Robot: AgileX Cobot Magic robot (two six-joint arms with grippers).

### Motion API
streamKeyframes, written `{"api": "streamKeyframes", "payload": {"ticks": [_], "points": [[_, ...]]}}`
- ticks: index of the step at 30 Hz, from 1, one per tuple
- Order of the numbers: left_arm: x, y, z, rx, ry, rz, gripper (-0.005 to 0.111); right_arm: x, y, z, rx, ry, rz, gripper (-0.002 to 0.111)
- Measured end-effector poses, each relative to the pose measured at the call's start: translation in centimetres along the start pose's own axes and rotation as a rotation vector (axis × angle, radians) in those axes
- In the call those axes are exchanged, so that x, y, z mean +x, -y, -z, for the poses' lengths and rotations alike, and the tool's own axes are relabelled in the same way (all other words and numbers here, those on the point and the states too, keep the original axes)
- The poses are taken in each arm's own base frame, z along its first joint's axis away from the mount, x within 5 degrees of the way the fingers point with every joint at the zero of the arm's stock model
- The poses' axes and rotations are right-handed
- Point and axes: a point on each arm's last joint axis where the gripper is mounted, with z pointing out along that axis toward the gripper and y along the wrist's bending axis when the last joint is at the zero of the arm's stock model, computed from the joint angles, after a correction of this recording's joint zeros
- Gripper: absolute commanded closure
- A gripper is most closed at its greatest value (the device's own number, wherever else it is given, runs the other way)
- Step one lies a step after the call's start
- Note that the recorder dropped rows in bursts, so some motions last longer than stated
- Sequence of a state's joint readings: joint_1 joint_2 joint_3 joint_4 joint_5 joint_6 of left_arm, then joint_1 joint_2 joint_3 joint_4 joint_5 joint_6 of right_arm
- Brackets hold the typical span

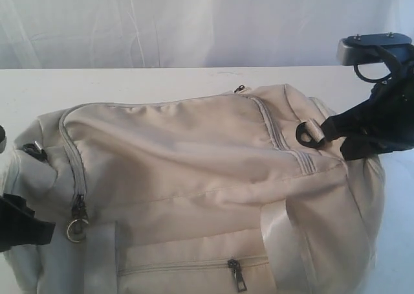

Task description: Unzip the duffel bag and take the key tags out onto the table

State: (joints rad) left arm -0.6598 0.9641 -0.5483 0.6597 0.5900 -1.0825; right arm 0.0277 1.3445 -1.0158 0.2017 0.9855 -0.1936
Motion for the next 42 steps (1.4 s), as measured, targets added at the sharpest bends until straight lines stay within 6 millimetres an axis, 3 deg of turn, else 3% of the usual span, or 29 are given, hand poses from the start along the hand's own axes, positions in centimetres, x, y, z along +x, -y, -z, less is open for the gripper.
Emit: {"api": "streamKeyframes", "payload": {"ticks": [3, 6, 9, 16, 19, 23, 26, 30, 35, 42], "points": [[-0.3, -0.4, -0.6, -0.042, 0.000, -0.002, 0.107, 0.3, 0.1, -0.5, 0.001, -0.007, -0.004, 0.108], [-1.0, -0.9, -0.6, -0.069, 0.014, 0.010, 0.107, 0.5, 0.1, -0.6, 0.001, -0.008, -0.005, 0.107], [-2.3, -1.3, 0.1, -0.098, 0.035, -0.007, 0.107, 0.4, 0.1, -0.7, 0.001, -0.003, -0.007, 0.099], [-4.4, -1.6, 1.8, -0.105, 0.023, -0.101, 0.107, 0.1, 0.2, -0.6, 0.011, 0.040, -0.001, 0.064], [-4.5, -1.6, 2.0, -0.090, 0.001, -0.123, 0.107, -0.6, 0.0, 0.8, 0.023, 0.129, 0.043, 0.062], [-4.2, -1.4, 2.0, -0.065, -0.032, -0.172, 0.107, -2.2, -1.0, 4.1, -0.018, 0.325, 0.104, 0.062], [-4.1, -1.2, 2.1, -0.039, -0.054, -0.213, 0.107, -2.9, -2.6, 6.3, -0.136, 0.450, 0.171, 0.062], [-3.9, -1.0, 2.1, -0.016, -0.070, -0.226, 0.107, -2.8, -6.9, 6.4, -0.380, 0.488, 0.384, 0.062], [-3.8, -1.0, 2.2, -0.006, -0.071, -0.231, 0.107, -2.4, -11.9, 3.8, -0.553, 0.425, 0.539, 0.059], [-3.7, -1.1, 2.9, 0.012, -0.052, -0.211, 0.107, -2.0, -18.8, -2.3, -0.581, 0.361, 0.638, 0.046]]}}
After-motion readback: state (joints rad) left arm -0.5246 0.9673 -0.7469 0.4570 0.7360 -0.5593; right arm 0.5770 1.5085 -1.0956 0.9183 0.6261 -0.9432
